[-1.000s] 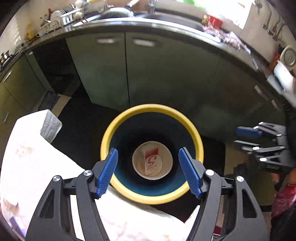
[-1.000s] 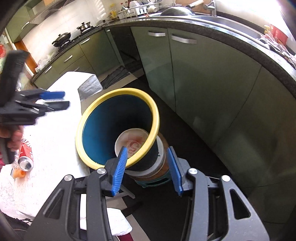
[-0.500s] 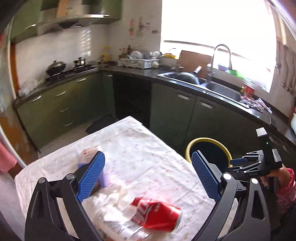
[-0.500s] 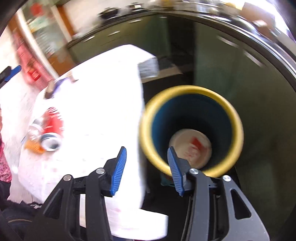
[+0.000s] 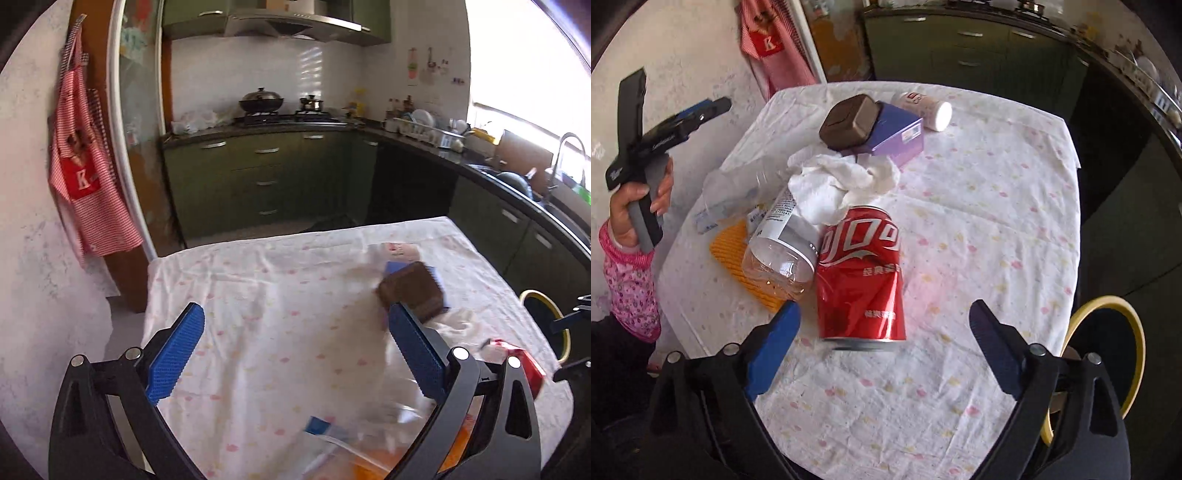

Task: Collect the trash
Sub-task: 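Grasp the red Coca-Cola can with the right tool and lift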

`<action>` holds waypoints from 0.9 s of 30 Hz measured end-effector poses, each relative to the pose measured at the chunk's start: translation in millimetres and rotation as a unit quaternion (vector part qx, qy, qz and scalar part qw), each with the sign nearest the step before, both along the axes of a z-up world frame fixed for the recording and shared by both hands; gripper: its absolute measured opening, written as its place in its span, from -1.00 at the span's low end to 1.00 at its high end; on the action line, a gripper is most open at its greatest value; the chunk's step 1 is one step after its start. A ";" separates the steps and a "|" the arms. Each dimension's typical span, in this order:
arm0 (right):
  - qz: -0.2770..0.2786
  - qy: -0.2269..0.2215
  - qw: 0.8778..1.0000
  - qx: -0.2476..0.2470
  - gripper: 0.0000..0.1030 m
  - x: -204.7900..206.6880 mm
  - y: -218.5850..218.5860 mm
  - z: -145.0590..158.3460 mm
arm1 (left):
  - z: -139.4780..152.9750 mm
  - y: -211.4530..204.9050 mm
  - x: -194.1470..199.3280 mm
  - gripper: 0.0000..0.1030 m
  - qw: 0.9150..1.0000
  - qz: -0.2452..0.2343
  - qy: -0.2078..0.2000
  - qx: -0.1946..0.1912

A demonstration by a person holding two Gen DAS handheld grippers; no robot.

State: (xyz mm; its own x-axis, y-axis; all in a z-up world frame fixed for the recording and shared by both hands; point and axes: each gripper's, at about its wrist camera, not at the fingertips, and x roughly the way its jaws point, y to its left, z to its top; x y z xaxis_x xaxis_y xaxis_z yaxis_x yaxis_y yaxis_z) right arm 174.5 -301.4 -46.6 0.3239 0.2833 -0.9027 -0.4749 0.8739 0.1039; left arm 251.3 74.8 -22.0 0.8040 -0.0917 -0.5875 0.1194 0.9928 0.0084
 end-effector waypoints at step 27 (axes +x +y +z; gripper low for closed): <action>-0.022 0.052 0.996 -0.063 0.23 12.2 -3.8 -43.4 | -46.9 -5.8 22.6 0.91 0.999 0.012 0.031 -0.009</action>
State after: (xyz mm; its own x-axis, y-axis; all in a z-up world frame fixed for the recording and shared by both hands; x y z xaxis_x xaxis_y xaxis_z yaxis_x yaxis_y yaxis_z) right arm 186.7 -305.3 -90.1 0.2358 0.1539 -0.9595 -0.4291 0.9024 0.0392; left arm 273.9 69.1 -68.8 0.7679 -0.0837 -0.6351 0.0946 0.9954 -0.0168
